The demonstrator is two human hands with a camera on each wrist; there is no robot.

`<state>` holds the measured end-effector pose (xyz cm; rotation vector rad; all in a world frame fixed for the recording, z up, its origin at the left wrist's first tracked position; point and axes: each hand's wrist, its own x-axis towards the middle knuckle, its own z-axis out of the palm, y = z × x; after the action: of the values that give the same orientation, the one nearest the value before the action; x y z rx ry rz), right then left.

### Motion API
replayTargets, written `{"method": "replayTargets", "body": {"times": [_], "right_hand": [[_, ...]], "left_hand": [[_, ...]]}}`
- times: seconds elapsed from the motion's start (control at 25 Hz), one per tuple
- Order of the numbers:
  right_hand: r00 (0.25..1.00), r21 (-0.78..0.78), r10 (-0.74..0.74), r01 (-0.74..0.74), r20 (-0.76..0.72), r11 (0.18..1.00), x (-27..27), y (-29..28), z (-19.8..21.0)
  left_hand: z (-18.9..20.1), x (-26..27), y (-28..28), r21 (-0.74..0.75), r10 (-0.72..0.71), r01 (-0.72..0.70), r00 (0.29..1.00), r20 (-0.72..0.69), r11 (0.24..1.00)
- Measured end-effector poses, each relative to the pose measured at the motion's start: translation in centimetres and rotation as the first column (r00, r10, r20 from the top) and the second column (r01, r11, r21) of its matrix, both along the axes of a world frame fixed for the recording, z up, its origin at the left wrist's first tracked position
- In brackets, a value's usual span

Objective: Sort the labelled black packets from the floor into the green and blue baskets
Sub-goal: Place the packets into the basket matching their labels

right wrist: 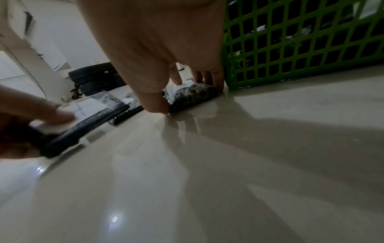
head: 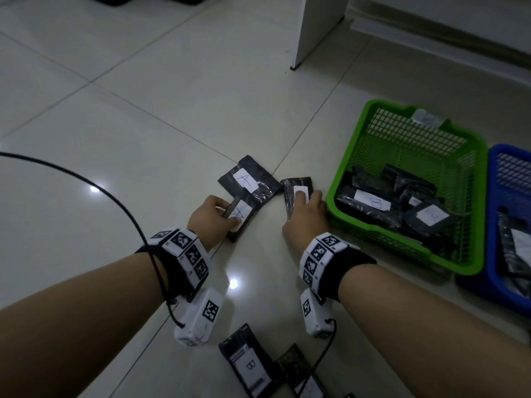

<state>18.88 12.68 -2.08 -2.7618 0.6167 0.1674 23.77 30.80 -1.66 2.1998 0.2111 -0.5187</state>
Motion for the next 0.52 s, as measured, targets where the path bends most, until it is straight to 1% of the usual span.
{"method": "replayTargets", "body": {"times": [0.12,0.16,0.24,0.32,0.4,0.52], "right_hand": [[0.999,0.101,-0.052,0.052,-0.003,0.994,-2.0,0.9,0.2],[0.997,0.159,-0.081,0.081,-0.009,0.984,-2.8,1.3,0.3],[0.991,0.320,-0.128,0.129,-0.026,0.938,-4.4,1.8,0.7],[0.988,0.458,-0.155,0.139,-0.003,0.878,-6.1,1.7,1.6],[0.992,0.529,-0.129,0.102,0.014,0.842,-7.5,1.0,3.3],[0.997,0.553,-0.038,-0.005,0.066,0.833,-9.3,-1.8,7.4]], "left_hand": [[1.1,-0.5,-0.6,-0.179,0.077,-0.089,0.994,-0.073,0.980],[1.4,-0.8,-0.9,-0.231,0.095,-0.117,0.990,-0.103,0.966],[2.3,-1.5,-1.5,-0.297,0.110,-0.146,0.985,-0.133,0.944],[3.3,-2.4,-2.5,-0.337,0.111,-0.150,0.985,-0.131,0.930],[4.9,-3.1,-3.7,-0.377,0.114,-0.147,0.988,-0.109,0.914],[8.3,-3.8,-6.1,-0.462,0.121,-0.142,0.990,-0.076,0.875]]}}
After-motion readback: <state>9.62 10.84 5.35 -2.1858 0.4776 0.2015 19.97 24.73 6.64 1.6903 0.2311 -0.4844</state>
